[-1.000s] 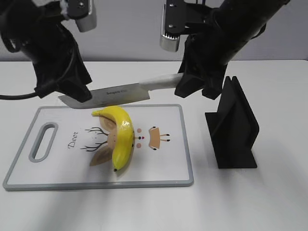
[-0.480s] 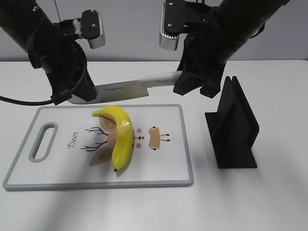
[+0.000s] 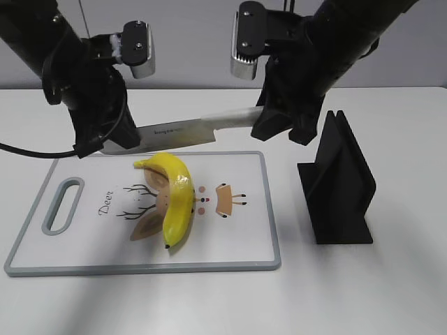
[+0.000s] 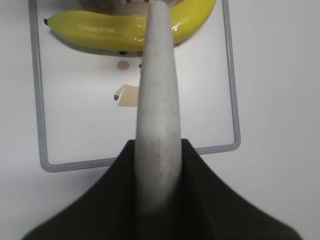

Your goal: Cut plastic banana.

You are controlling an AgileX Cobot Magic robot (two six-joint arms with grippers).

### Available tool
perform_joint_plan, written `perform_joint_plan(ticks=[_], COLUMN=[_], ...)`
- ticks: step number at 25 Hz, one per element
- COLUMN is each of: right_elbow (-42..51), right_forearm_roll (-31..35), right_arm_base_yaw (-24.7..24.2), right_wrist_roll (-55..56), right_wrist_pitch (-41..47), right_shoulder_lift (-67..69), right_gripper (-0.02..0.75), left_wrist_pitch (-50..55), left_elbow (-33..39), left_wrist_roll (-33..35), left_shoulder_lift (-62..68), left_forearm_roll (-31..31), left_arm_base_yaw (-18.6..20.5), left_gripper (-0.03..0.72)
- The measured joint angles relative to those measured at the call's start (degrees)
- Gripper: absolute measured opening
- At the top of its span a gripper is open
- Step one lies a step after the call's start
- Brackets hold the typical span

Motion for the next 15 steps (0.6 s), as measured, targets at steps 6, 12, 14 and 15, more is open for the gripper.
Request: perform_joint_plan(ticks=[6,12,14,15], right_elbow=[-0.06,-0.40,-0.64,-0.64], right_forearm_roll=[-4.12,-7.47,-8.94,-9.37], right_arm_base_yaw=[0.00,-0.71,-0.86,-0.86], right_wrist_roll=[1.21,1.07,1.07,1.07], right_wrist_pitch=[-0.49,-5.85,-6.80,-7.07], right_shoulder_lift=[6.16,16.22,18.05,18.60], right_gripper=[0.163,0.163,0.163,0.163], left_wrist_pitch=[-2.10,-5.90,-5.07,-4.96], left_elbow=[0.11,-1.05,-1.90,-2.13], left_wrist_roll=[0.12,-2.00,-3.54,-4.23], left_shoulder_lift=[4.74,14.81,15.52,15.58], left_forearm_roll=[-2.19,-5.37,-5.64,-5.59], left_arm_base_yaw=[0.00,0.20,0.13,-0.09], left_gripper=[0.002,0.007,0.020,0.022])
